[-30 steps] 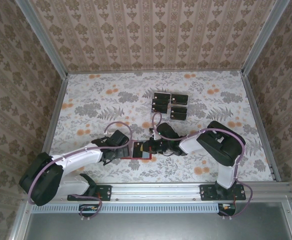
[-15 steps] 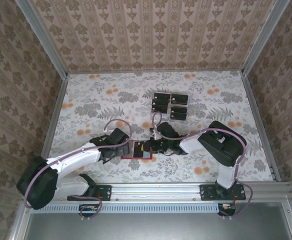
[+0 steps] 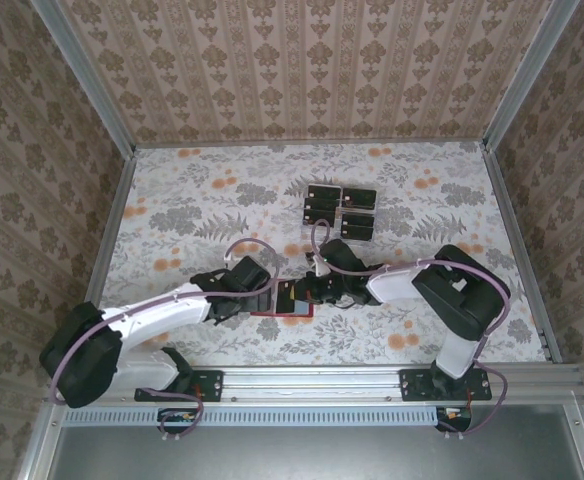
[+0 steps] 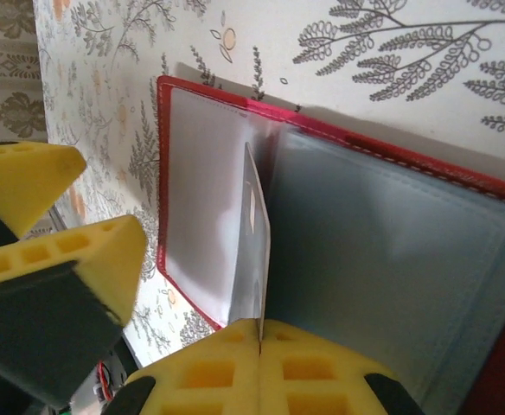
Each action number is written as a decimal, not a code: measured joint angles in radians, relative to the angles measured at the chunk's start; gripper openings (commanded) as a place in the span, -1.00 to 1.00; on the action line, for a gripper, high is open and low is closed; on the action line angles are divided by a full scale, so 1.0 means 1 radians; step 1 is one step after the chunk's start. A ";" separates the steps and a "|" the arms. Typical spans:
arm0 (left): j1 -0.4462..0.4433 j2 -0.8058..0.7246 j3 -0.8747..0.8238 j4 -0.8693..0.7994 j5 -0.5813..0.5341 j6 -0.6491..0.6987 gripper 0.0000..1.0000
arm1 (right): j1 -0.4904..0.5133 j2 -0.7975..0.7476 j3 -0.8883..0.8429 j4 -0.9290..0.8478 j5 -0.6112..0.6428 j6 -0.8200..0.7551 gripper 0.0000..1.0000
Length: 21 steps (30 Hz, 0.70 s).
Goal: Put the credit cards into the card holder
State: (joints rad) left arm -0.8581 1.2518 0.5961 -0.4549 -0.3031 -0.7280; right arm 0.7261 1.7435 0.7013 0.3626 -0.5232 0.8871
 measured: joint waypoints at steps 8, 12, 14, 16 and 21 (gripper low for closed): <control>-0.001 0.052 0.000 0.052 -0.001 0.011 0.99 | -0.004 -0.088 0.002 -0.081 0.027 -0.013 -1.00; -0.002 0.082 -0.009 0.068 -0.001 0.011 1.00 | -0.004 -0.136 0.002 -0.106 0.048 -0.018 -1.00; -0.006 0.082 -0.017 0.070 -0.002 0.005 1.00 | -0.004 -0.154 0.001 -0.106 0.057 -0.018 -1.00; -0.008 0.082 -0.020 0.074 -0.006 -0.006 1.00 | -0.004 -0.171 -0.009 -0.100 0.069 -0.016 -1.00; -0.012 0.079 -0.030 0.078 -0.013 -0.039 1.00 | -0.004 -0.187 -0.068 -0.040 0.097 0.015 -1.00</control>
State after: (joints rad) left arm -0.8700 1.3304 0.5663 -0.3771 -0.3164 -0.7673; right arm 0.7223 1.5566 0.6338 0.3222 -0.4259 0.9020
